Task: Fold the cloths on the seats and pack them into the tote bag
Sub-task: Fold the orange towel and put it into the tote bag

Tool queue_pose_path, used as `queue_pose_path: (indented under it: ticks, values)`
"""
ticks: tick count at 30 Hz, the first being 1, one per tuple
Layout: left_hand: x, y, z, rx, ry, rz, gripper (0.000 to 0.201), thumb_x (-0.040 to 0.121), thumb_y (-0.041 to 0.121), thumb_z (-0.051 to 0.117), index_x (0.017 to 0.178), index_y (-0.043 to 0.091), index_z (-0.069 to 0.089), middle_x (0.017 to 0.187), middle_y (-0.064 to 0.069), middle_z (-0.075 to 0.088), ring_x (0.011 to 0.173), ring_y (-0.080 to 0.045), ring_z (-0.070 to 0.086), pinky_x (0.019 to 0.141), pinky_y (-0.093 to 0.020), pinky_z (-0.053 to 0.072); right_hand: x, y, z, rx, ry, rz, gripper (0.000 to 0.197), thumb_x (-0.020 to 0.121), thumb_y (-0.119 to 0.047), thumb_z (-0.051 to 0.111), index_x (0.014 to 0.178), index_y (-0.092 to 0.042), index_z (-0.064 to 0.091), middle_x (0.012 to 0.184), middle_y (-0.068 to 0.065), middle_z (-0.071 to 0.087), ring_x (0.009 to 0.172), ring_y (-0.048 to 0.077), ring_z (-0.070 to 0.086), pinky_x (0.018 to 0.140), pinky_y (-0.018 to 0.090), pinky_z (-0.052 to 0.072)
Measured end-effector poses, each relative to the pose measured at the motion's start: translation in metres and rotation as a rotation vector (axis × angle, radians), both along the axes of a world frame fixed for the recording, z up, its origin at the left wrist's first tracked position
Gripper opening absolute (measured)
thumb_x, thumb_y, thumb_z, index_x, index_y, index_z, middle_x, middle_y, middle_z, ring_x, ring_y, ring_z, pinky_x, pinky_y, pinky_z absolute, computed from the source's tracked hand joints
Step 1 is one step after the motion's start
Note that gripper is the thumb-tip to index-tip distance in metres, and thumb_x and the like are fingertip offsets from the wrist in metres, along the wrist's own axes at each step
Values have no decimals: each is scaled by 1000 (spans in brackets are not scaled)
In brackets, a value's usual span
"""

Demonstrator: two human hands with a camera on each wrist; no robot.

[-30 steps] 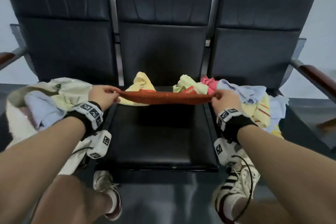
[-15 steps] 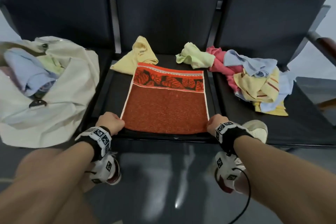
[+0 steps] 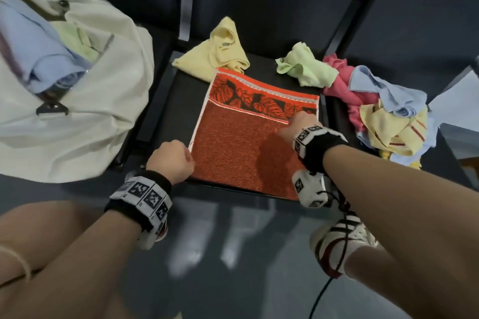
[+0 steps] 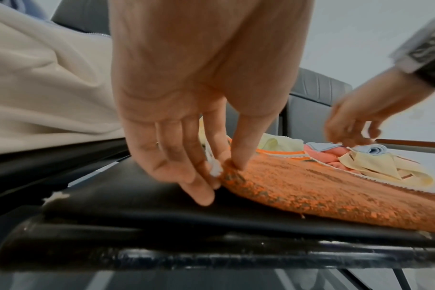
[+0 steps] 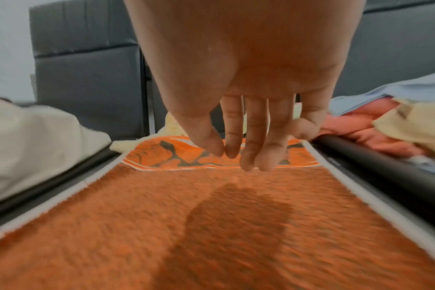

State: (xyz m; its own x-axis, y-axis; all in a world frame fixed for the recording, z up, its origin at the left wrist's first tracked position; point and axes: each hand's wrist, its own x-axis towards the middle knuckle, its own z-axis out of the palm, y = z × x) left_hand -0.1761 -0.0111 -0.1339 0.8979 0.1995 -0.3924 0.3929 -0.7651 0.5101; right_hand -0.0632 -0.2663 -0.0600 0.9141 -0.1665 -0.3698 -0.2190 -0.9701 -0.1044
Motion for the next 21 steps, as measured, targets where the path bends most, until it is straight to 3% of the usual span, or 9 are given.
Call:
queue_pose_path:
  ticks: [2, 4, 6, 8, 11, 14, 16, 19, 21]
  values:
    - [1, 3, -2, -1, -32, -36, 14, 83, 23, 62, 79, 21, 75, 88, -5, 73, 90, -31, 69, 83, -38, 56, 17, 28, -4, 112, -38, -2, 29, 80, -33, 70, 84, -6, 62, 81, 10, 65, 68, 27, 62, 56, 30, 50]
    - [2, 5, -2, -21, -33, -68, 14, 81, 19, 64, 71, 27, 69, 87, -2, 71, 89, -29, 68, 83, -37, 55, 31, 53, -8, 182, -64, 24, 26, 82, -28, 67, 69, -8, 56, 64, 6, 55, 57, 23, 53, 47, 27, 37]
    - [3, 6, -3, -52, -42, -90, 21, 78, 16, 65, 66, 31, 59, 88, 0, 67, 89, -27, 66, 82, -33, 53, 43, 77, -12, 222, -78, 28, 31, 83, -31, 67, 65, -12, 51, 57, 4, 46, 55, 21, 46, 45, 26, 28]
    - [6, 6, -3, -76, -47, -107, 23, 77, 16, 65, 65, 33, 54, 89, 1, 64, 89, -26, 65, 79, -31, 50, 55, 99, -17, 244, -104, 32, 31, 83, -36, 68, 67, -13, 54, 57, 3, 46, 55, 20, 47, 46, 26, 30]
    - [9, 3, 1, -102, -42, -151, 22, 79, 14, 64, 67, 30, 54, 84, 5, 62, 87, -24, 64, 78, -29, 49, 73, 126, -24, 224, -156, 35, 37, 81, -42, 70, 94, -7, 70, 82, 7, 65, 77, 22, 64, 59, 30, 45]
    - [12, 3, 6, -116, -47, -177, 17, 78, 14, 63, 72, 29, 57, 82, 7, 60, 86, -24, 64, 78, -29, 49, 89, 148, -27, 143, -195, 40, 58, 84, -55, 64, 116, -8, 59, 118, 12, 60, 103, 27, 62, 71, 29, 43]
    - [11, 4, 7, -122, -57, -186, 14, 78, 15, 62, 75, 29, 59, 81, 9, 58, 85, -22, 63, 75, -28, 47, 98, 157, -32, 122, -179, 65, 69, 86, -60, 60, 129, -6, 52, 129, 12, 56, 114, 28, 58, 76, 29, 39]
    - [9, 4, 10, -114, -86, -209, 9, 78, 19, 61, 79, 28, 61, 81, 10, 58, 86, -19, 62, 71, -26, 42, 100, 166, -35, 129, -91, 101, 64, 90, -56, 57, 124, -2, 59, 99, 7, 63, 107, 27, 62, 73, 25, 38]
    - [9, 3, 10, -119, -103, -217, 6, 78, 22, 62, 80, 28, 61, 82, 10, 60, 87, -19, 63, 73, -27, 45, 100, 173, -41, 123, -49, 114, 53, 91, -56, 57, 104, -5, 68, 70, 5, 58, 81, 23, 64, 62, 20, 37]
